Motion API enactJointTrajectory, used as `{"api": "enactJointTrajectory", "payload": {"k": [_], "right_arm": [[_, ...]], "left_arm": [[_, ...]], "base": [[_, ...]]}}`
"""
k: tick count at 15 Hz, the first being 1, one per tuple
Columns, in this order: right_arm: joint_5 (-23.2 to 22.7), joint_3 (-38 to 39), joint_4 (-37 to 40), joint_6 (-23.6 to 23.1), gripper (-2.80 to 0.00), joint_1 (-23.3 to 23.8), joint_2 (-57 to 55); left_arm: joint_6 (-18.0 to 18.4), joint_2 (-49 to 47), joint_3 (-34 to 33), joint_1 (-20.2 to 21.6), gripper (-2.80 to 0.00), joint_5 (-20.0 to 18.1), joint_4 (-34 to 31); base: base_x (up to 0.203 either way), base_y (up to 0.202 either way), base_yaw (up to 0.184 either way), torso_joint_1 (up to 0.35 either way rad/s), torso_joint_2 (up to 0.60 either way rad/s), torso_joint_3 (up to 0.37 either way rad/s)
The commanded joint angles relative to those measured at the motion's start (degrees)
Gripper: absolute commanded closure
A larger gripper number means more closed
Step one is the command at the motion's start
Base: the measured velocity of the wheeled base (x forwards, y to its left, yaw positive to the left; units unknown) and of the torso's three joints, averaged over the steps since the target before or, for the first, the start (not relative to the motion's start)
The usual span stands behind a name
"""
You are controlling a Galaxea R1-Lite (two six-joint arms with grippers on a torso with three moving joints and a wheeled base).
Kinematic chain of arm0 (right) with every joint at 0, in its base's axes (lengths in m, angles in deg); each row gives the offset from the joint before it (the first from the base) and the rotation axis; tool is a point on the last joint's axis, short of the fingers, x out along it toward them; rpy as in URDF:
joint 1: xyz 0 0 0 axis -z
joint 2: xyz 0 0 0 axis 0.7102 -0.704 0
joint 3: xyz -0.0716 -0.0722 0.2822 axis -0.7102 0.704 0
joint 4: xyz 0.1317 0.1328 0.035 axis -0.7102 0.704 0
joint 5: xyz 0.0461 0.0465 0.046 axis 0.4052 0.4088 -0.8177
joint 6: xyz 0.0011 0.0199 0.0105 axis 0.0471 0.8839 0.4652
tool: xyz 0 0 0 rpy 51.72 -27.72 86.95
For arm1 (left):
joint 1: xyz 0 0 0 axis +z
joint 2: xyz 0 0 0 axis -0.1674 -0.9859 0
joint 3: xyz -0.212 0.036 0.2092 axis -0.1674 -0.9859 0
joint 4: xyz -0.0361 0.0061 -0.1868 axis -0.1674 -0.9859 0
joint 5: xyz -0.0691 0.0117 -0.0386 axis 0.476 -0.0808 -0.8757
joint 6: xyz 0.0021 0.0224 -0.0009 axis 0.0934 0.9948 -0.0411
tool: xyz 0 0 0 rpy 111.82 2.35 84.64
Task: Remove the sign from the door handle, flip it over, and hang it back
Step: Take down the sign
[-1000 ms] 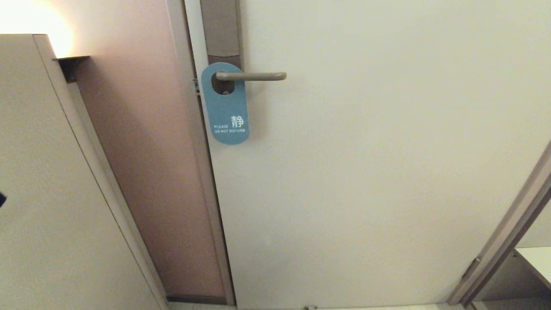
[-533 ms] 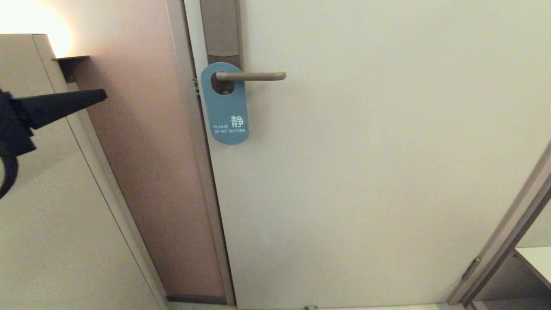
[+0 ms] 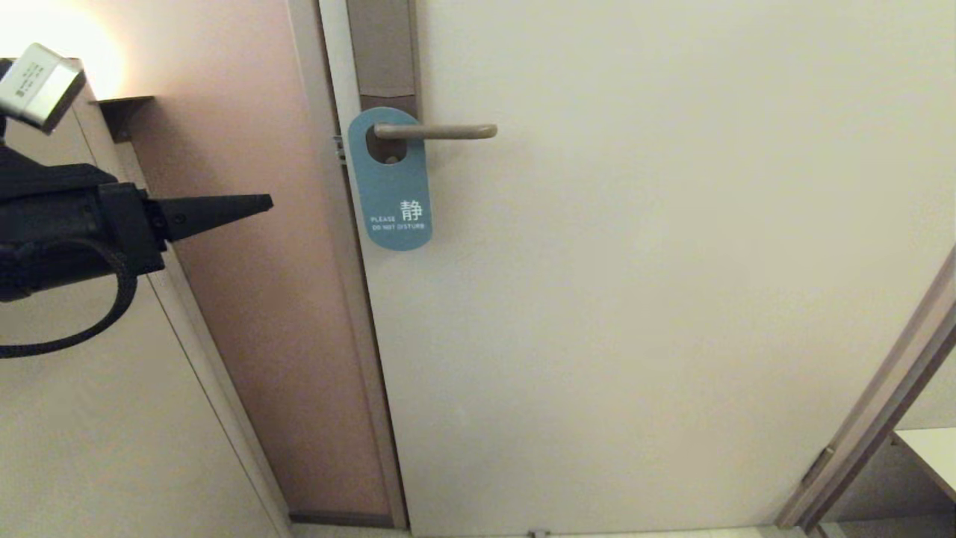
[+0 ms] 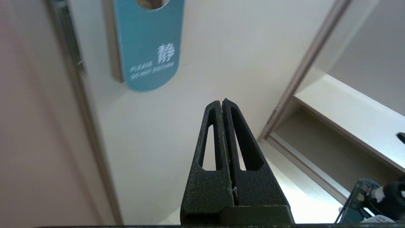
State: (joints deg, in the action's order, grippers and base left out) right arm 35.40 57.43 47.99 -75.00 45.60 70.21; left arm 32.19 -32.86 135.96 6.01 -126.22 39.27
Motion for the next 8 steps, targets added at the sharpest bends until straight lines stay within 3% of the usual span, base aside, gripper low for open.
{"api": "enactJointTrajectory", "payload": {"k": [1,5,8], "right_arm": [[0.0,0.0,0.0,0.0,0.0,0.0,0.0],[0.0,0.0,0.0,0.0,0.0,0.0,0.0],[0.0,0.0,0.0,0.0,0.0,0.0,0.0]], "left_arm": [[-0.2,-4.2,0.0,0.7,0.0,-2.5,2.1],[0.1,-10.8,0.1,3.7,0.0,-9.3,7.7],[0.2,-15.4,0.1,5.8,0.0,-9.9,13.3]], "base": [[0.0,0.0,0.0,0.0,0.0,0.0],[0.0,0.0,0.0,0.0,0.0,0.0],[0.0,0.0,0.0,0.0,0.0,0.0]]}}
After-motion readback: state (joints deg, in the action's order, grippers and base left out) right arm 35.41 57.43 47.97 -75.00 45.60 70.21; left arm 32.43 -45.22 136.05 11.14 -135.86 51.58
